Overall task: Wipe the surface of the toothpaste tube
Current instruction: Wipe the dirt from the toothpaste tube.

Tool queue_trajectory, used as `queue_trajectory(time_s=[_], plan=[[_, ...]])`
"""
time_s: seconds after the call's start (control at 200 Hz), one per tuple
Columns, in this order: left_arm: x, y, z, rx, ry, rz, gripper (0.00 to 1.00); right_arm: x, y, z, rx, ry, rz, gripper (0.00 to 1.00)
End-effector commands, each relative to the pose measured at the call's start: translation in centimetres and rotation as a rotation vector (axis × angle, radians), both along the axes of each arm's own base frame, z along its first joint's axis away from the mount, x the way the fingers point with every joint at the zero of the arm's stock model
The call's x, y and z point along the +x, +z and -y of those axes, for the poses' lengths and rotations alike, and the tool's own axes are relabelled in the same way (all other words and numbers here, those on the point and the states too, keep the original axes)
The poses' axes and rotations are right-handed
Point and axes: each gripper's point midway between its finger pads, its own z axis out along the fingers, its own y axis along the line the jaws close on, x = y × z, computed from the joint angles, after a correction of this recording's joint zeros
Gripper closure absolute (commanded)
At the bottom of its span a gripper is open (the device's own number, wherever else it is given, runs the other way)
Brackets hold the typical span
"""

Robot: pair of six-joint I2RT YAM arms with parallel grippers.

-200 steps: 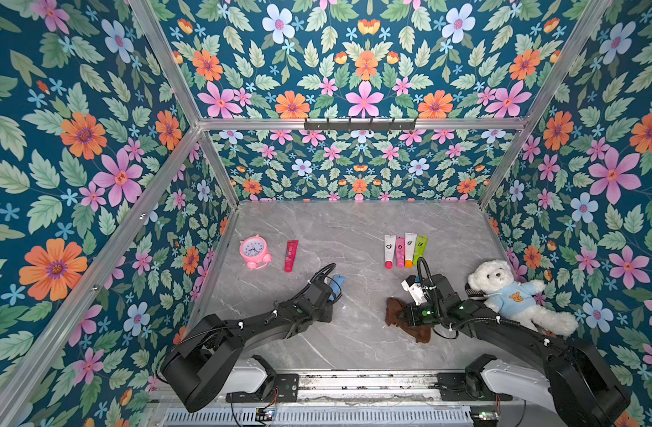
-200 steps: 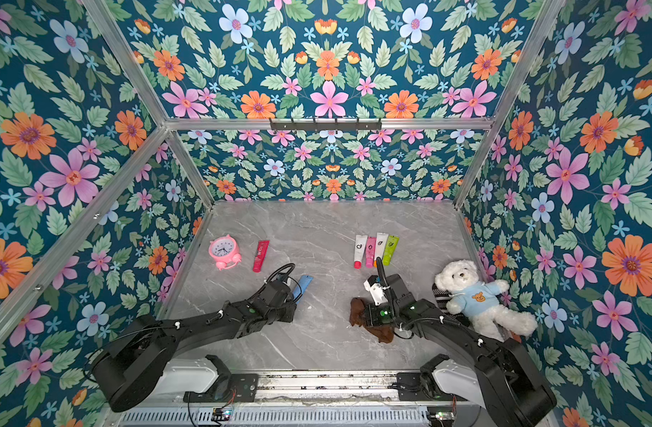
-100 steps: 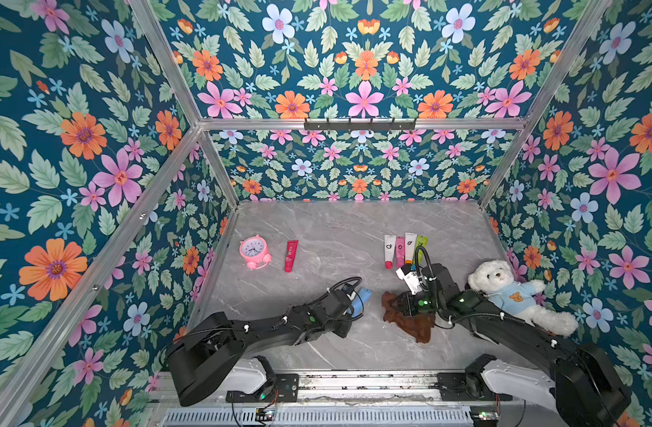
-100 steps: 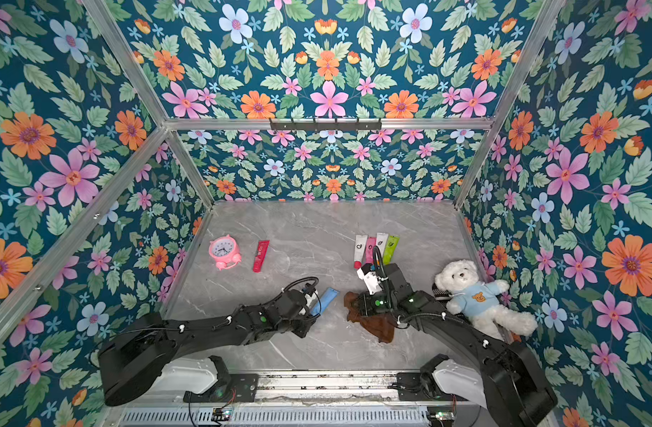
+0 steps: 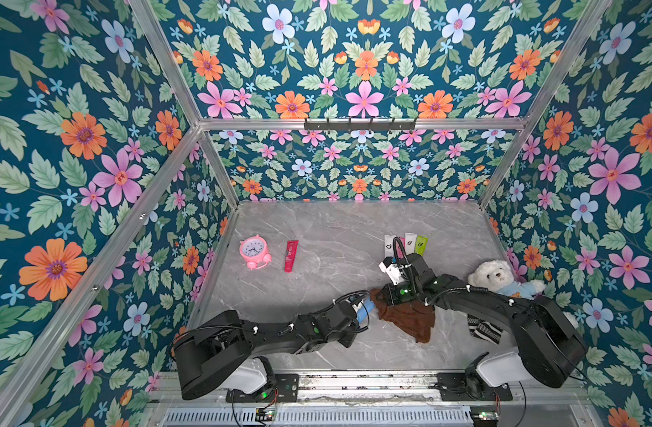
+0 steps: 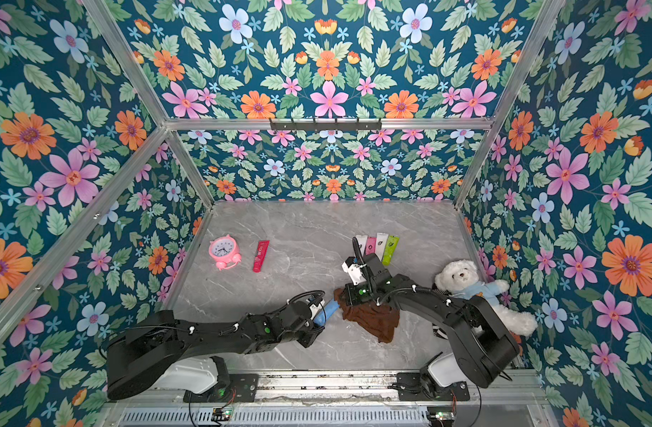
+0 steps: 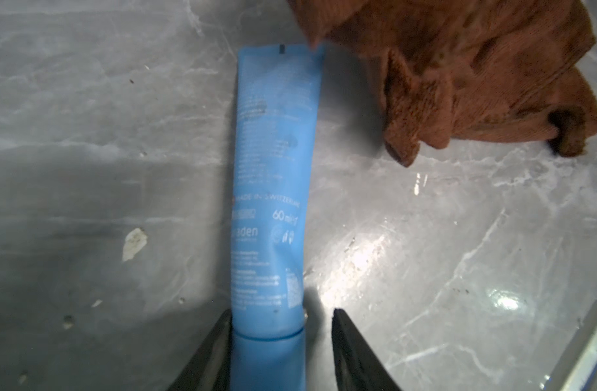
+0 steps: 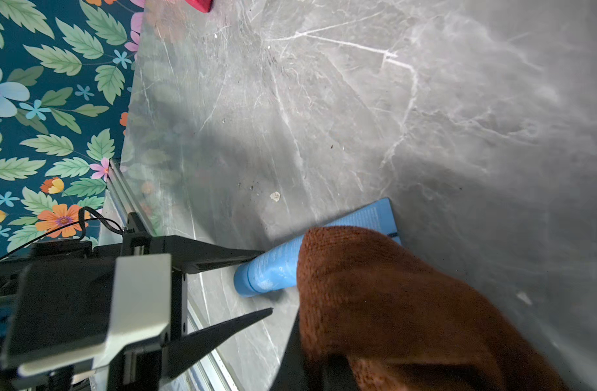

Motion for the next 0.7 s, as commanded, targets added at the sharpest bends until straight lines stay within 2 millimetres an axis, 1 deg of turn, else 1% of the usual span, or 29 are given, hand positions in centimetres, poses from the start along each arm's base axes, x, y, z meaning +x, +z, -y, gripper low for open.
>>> queue_trajectory(time_s=[0.0,0.055,0.125,0.24,0.385,0.535,0.695], plan=[[-0.3,-0.4,-0.4,0.009,0.018,-0.014,0.54,0.2,-0.8,-0.5,-0.024,0.023,0.014,1.00],[-0.5,-0.6,-0.5,0.014,0.021,-0.015,0.58,0.1,-1.6,-0.5,-0.040,0.025,0.001,1.00],[-0.4,-0.8,-0.6,0.022,0.029,-0.015,0.67,-0.4,-2.7,-0.3,-0.065,0.028,-0.017,1.00],[-0.3,-1.1,-0.6,0.024,0.035,-0.015,0.78,-1.0,-4.1,0.1,-0.103,0.030,-0.033,1.00],[-0.3,-1.3,-0.4,0.026,0.032,-0.014,0.84,-1.4,-5.2,0.9,-0.135,0.015,-0.042,1.00],[-0.3,-1.3,-0.2,0.026,0.026,-0.011,0.88,-2.4,-5.1,0.4,-0.113,0.038,-0.052,1.00],[-0.2,-1.4,-0.1,0.030,0.024,-0.013,0.90,-4.1,-3.2,-1.6,-0.026,0.068,-0.037,1.00]])
